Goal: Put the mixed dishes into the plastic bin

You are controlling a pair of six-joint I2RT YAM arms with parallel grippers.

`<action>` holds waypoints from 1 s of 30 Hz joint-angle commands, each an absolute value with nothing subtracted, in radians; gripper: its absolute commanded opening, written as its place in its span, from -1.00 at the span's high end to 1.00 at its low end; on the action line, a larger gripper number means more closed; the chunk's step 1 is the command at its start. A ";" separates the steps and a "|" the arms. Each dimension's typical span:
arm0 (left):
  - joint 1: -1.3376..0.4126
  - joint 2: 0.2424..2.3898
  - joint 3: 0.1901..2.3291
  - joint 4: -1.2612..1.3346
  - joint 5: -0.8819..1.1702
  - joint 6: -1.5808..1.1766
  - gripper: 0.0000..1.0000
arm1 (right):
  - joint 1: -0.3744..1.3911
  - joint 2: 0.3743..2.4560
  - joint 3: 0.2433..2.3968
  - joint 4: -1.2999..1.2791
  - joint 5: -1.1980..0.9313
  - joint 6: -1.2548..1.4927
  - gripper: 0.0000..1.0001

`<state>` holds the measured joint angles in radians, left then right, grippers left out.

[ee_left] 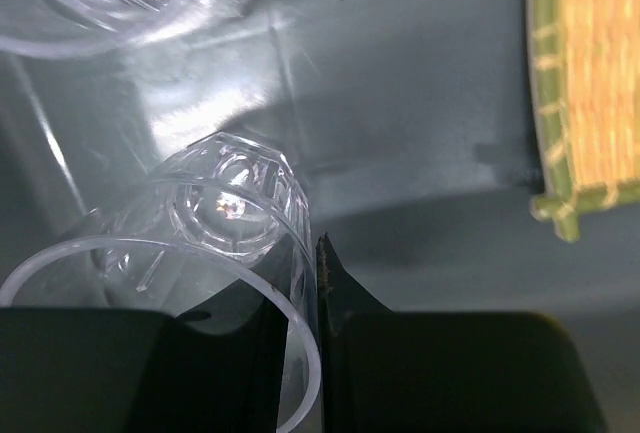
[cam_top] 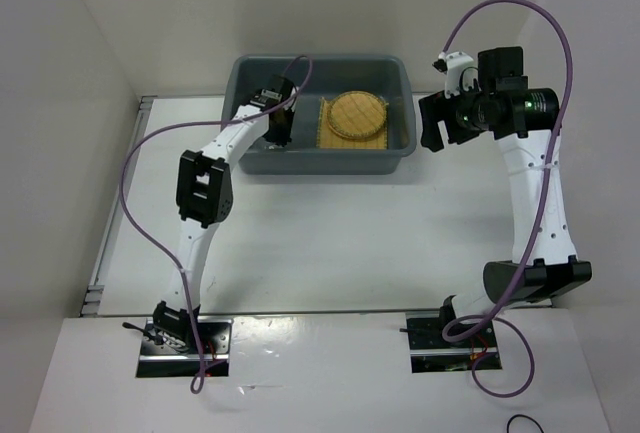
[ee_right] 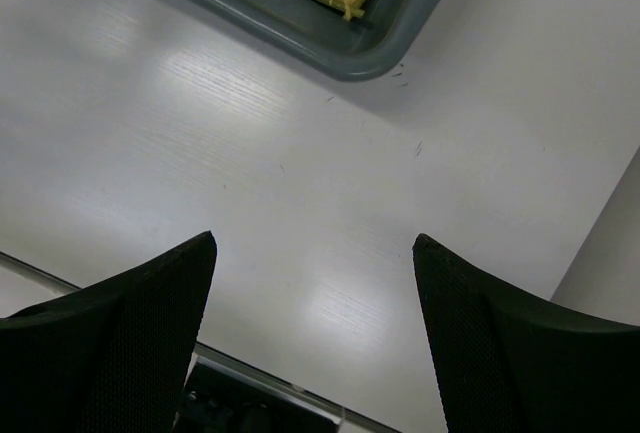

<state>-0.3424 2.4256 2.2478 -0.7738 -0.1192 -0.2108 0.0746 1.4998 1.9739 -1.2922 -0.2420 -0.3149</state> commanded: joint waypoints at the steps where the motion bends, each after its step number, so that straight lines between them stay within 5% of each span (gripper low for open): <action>1: -0.321 2.422 2.284 -0.746 -0.158 -0.215 0.80 | 0.081 1.448 1.951 -1.259 -0.225 -0.318 -0.69; 4: -0.321 2.402 2.316 -0.746 -0.158 -0.238 0.17 | 0.081 1.448 1.960 -1.250 -0.213 -0.318 -0.69; 9: -0.301 2.336 2.373 -0.746 -0.140 -0.273 -0.43 | 0.081 1.457 1.971 -1.241 -0.183 -0.308 -0.74; 10: -0.301 2.323 2.385 -0.746 -0.140 -0.287 -0.68 | 0.081 1.457 1.971 -1.241 -0.183 -0.308 -0.78; 19: -0.301 2.056 2.459 -0.684 -0.118 -0.388 -1.00 | 0.081 1.457 2.034 -1.198 -0.056 -0.272 -0.96; 26: -0.264 1.667 1.960 -0.647 -0.251 -0.449 -1.00 | 0.081 1.430 2.127 -1.218 -0.066 -0.304 -0.96; 30: -0.264 1.324 1.503 -0.355 -0.192 -0.446 -1.00 | 0.081 1.365 2.134 -1.241 -0.133 -0.324 -0.96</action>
<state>-0.2619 1.4719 1.6787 -0.5274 -0.1921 -0.4255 0.0746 1.4532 2.0960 -1.2549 -0.0937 -0.3016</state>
